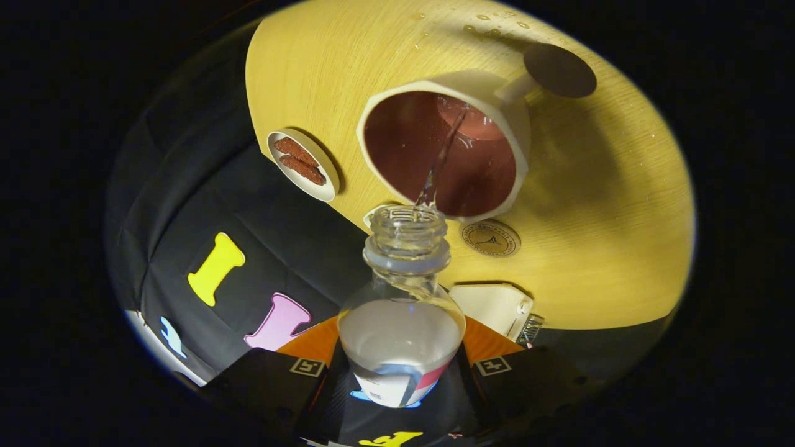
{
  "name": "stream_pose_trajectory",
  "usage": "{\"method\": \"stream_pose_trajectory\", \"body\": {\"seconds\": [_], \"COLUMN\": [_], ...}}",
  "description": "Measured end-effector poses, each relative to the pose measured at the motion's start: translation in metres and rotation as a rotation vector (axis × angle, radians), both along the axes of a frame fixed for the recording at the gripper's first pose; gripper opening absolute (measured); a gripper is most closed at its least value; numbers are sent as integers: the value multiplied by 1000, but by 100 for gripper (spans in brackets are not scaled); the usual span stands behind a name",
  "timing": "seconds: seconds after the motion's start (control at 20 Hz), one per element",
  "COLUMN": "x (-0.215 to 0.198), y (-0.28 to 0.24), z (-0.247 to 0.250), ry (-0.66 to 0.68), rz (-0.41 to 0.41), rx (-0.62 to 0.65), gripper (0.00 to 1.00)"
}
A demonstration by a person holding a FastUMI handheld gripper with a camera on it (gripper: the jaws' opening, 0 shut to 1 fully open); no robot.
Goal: Take the bottle from table, then pour the juice into the cup, finally place the bottle on the coaster
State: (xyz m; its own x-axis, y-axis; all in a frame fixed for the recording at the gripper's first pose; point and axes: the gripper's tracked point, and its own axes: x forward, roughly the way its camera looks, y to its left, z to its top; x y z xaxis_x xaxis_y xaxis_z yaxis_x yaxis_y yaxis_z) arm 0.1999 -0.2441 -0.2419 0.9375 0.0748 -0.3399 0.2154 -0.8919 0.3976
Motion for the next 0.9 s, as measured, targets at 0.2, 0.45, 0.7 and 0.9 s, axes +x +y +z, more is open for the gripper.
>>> {"method": "stream_pose_trajectory", "body": {"seconds": [0.2,0.45,0.7,0.9], "x": [-7,-2,-2,-5], "y": [1,7,7,7], "z": [7,12,20,25], "ry": [-8,-17,-24,-21], "rz": [29,39,28,34], "rx": [69,110,116,122], "gripper": [72,72,72,72]}}
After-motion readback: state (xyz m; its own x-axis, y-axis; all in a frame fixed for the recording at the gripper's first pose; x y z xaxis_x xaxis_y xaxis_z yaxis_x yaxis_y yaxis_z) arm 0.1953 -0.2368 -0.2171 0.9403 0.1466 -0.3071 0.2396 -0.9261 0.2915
